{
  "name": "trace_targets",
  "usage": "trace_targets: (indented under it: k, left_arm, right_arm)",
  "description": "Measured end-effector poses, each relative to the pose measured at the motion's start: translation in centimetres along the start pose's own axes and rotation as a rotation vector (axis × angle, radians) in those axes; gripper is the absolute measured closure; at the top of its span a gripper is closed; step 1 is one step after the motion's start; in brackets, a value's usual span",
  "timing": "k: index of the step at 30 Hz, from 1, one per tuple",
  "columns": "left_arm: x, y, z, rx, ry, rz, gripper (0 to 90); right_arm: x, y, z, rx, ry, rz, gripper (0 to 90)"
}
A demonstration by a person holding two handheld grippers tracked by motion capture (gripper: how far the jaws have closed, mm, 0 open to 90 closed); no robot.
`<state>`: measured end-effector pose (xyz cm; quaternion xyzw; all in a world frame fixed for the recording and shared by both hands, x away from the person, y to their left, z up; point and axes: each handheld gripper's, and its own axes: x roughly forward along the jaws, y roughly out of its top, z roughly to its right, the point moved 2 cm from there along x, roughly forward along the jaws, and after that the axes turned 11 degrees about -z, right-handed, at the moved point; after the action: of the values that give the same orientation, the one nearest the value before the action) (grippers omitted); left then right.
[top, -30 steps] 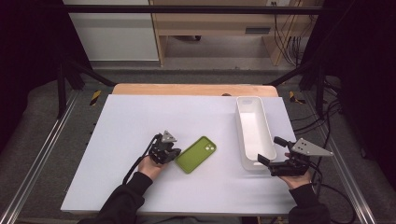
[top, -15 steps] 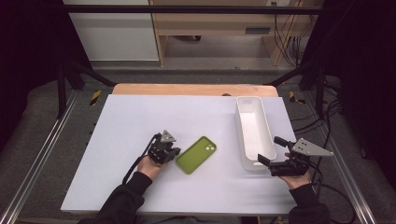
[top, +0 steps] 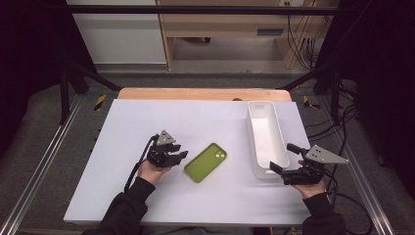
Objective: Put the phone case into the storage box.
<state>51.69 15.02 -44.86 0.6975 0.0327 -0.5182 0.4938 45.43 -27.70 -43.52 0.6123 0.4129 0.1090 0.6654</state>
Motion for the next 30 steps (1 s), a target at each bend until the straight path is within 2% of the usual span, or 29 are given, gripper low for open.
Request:
trace_targets:
  k: [4, 5, 7, 11, 16, 22, 30]
  left_arm:
    - [-0.6, 0.2, -0.1, -0.018, -0.007, 0.03, 43.6]
    - [-1.0, 0.4, -0.1, -0.023, -0.011, 0.055, 40.3]
    - [-1.4, 0.5, 0.0, -0.015, 0.004, 0.073, 35.0]
    - [-1.8, 0.9, 0.3, -0.003, 0.017, 0.075, 24.3]
    - [-2.2, 1.4, 0.8, 0.005, 0.012, 0.074, 12.5]
    - [-2.5, 2.0, 1.0, 0.021, 0.028, 0.06, 4.6]
    - [-2.5, 2.9, 1.5, 0.036, 0.025, 0.064, 0.7]
  right_arm:
    - [0.0, 0.0, 0.0, 0.001, 0.0, -0.001, 0.1]
    - [0.0, 0.0, 0.0, 0.002, -0.002, -0.002, 0.2]
    - [0.0, 0.0, 0.0, 0.001, -0.003, -0.002, 0.2]
    - [0.0, 0.0, 0.0, 0.001, 0.0, -0.001, 0.2]
    - [0.0, 0.0, 0.0, -0.001, 0.0, 0.001, 0.2]
    - [-0.1, 0.0, 0.0, 0.0, -0.004, 0.0, 0.2]
    - [0.0, 0.0, 0.0, -0.002, -0.001, 0.001, 0.2]
